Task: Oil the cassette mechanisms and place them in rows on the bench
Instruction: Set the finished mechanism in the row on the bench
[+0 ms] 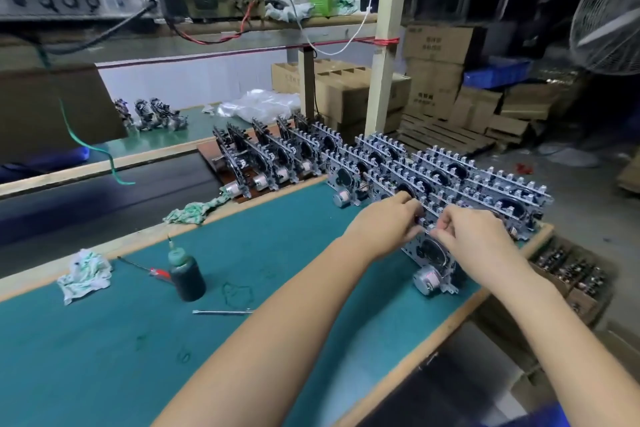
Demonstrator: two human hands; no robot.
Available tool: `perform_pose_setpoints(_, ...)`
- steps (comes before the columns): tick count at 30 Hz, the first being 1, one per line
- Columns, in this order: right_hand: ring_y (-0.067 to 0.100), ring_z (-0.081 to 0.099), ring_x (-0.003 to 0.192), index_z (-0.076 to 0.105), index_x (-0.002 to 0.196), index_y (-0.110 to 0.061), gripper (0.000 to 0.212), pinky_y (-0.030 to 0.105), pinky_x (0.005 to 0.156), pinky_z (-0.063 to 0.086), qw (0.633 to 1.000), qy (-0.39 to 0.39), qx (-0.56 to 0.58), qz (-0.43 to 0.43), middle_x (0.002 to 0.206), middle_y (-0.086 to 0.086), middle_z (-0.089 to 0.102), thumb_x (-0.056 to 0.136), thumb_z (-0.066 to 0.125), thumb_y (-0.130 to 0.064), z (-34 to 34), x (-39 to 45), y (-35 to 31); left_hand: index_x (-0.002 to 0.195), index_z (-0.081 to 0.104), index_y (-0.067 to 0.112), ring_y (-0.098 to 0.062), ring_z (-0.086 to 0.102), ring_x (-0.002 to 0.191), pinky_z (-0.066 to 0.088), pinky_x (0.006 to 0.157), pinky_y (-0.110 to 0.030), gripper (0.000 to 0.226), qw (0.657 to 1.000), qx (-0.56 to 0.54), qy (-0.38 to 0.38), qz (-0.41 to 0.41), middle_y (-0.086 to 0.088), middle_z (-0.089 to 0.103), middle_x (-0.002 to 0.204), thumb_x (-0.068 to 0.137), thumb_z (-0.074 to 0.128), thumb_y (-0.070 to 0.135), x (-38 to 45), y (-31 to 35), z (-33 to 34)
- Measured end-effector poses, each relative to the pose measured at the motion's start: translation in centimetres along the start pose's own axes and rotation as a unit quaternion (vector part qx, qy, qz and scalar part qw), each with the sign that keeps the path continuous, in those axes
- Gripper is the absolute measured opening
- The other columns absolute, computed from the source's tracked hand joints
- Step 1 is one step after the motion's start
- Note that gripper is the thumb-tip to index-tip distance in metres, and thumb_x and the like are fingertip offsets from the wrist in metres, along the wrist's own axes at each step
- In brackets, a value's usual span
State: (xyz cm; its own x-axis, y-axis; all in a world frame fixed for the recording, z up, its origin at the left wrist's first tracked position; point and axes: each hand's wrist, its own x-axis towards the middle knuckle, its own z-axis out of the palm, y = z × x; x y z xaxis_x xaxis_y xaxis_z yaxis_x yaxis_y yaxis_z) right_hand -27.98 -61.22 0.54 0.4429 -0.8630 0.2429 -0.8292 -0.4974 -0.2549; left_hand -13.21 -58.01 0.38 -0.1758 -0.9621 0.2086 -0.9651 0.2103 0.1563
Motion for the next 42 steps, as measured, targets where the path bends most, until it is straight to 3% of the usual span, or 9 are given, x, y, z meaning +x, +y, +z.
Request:
perform_pose_setpoints(3, 0.018, 0.049, 0.098, 0.045, 0.101, -0.021, 0.026, 0.028, 0.064, 0.034, 0.990, 0.045, -0.122, -0.053, 0.102, -0.003, 0.052, 0.090, 0.058, -0.041, -1.0, -0.3, -1.2, 0.138, 0.039, 0.008, -0.026, 0.047, 0.121, 0.039, 0.097, -0.038, 0.050, 0.999, -0.020, -0.023, 0.009, -0.010, 0.040, 0.139, 0.095, 0.055, 0.029, -1.4, 0.0, -0.7)
perform_pose_setpoints(7, 0.013, 0.041, 0.083, 0.045, 0.093, -0.024, 0.019, 0.031, 0.062, 0.031, 0.983, 0.097, 0.006, -0.158, 0.085, -0.009, 0.043, 0.087, 0.061, -0.034, -2.6, -2.1, -5.4, 0.134, 0.044, 0.015, -0.022, 0.044, 0.122, 0.040, 0.097, -0.039, 0.047, 0.997, -0.037, 0.060, -0.044, -0.003, 0.046, 0.136, 0.092, 0.058, 0.033, -6.6, -1.2, -2.5)
perform_pose_setpoints(12, 0.008, 0.047, 0.082, 0.043, 0.083, -0.031, 0.011, 0.031, 0.071, 0.041, 0.942, -0.053, 0.105, -0.314, 0.077, -0.014, 0.047, 0.088, 0.049, -0.038, -0.1, -7.2, -13.9, 0.121, 0.057, 0.026, -0.008, 0.047, 0.114, 0.038, 0.095, -0.027, 0.031, 0.968, -0.071, 0.109, -0.216, 0.011, 0.057, 0.121, 0.092, 0.057, 0.037, -20.5, -4.0, -4.2)
perform_pose_setpoints(18, 0.006, 0.044, 0.095, 0.039, 0.092, -0.032, 0.011, 0.024, 0.075, 0.035, 0.821, -0.201, 0.141, -0.515, 0.095, -0.013, 0.051, 0.095, 0.039, -0.042, 5.1, -12.3, -25.5, 0.101, 0.066, 0.029, -0.001, 0.057, 0.100, 0.042, 0.090, -0.026, 0.019, 0.897, -0.039, 0.165, -0.408, 0.020, 0.063, 0.101, 0.089, 0.060, 0.042, -38.7, -3.3, -7.7)
perform_pose_setpoints(24, 0.017, 0.044, 0.110, 0.050, 0.118, -0.020, 0.027, 0.027, 0.081, 0.032, 0.677, -0.233, 0.182, -0.674, 0.116, 0.000, 0.052, 0.095, 0.050, -0.033, 7.3, -18.9, -36.9, 0.093, 0.071, 0.020, -0.003, 0.054, 0.089, 0.041, 0.078, -0.020, 0.058, 0.850, 0.127, 0.171, -0.482, 0.009, 0.065, 0.096, 0.092, 0.031, 0.062, -50.9, -0.2, -12.0)
perform_pose_setpoints(32, 0.016, 0.039, 0.125, 0.036, 0.140, -0.021, 0.051, 0.030, 0.097, 0.039, 0.605, -0.042, 0.149, -0.781, 0.138, -0.003, 0.042, 0.093, 0.051, -0.033, 7.8, -25.6, -48.4, 0.107, 0.050, 0.055, -0.014, 0.060, 0.077, 0.054, 0.069, -0.040, 0.040, 0.756, 0.151, 0.150, -0.619, 0.007, 0.063, 0.091, 0.075, 0.048, 0.078, -62.7, 1.0, -12.2)
perform_pose_setpoints(35, 0.014, 0.046, 0.117, 0.044, 0.131, -0.023, 0.034, 0.028, 0.092, 0.043, 0.587, -0.030, 0.122, -0.799, 0.128, -0.007, 0.049, 0.098, 0.039, -0.019, 8.2, -26.0, -49.5, 0.100, 0.060, 0.038, -0.020, 0.065, 0.063, 0.056, 0.057, -0.042, 0.035, 0.726, 0.157, 0.142, -0.654, 0.002, 0.071, 0.082, 0.069, 0.074, 0.047, -62.9, 0.7, -11.7)
perform_pose_setpoints(37, 0.016, 0.048, 0.110, 0.048, 0.123, -0.020, 0.028, 0.030, 0.087, 0.046, 0.587, -0.041, 0.138, -0.797, 0.119, -0.004, 0.051, 0.097, 0.039, -0.012, 8.2, -25.6, -49.4, 0.098, 0.061, 0.033, -0.018, 0.066, 0.062, 0.055, 0.053, -0.038, 0.040, 0.737, 0.165, 0.146, -0.638, 0.005, 0.070, 0.079, 0.064, 0.083, 0.027, -62.6, 0.4, -11.7)
perform_pose_setpoints(42, 0.021, 0.048, 0.102, 0.048, 0.113, -0.013, 0.023, 0.030, 0.079, 0.039, 0.604, -0.030, 0.148, -0.782, 0.113, 0.003, 0.050, 0.092, 0.041, -0.004, 7.5, -22.2, -45.8, 0.094, 0.066, 0.031, 0.003, 0.055, 0.049, 0.046, 0.039, -0.022, 0.035, 0.810, 0.198, 0.121, -0.538, 0.017, 0.064, 0.083, 0.078, 0.048, 0.056, -58.8, -0.5, -12.5)
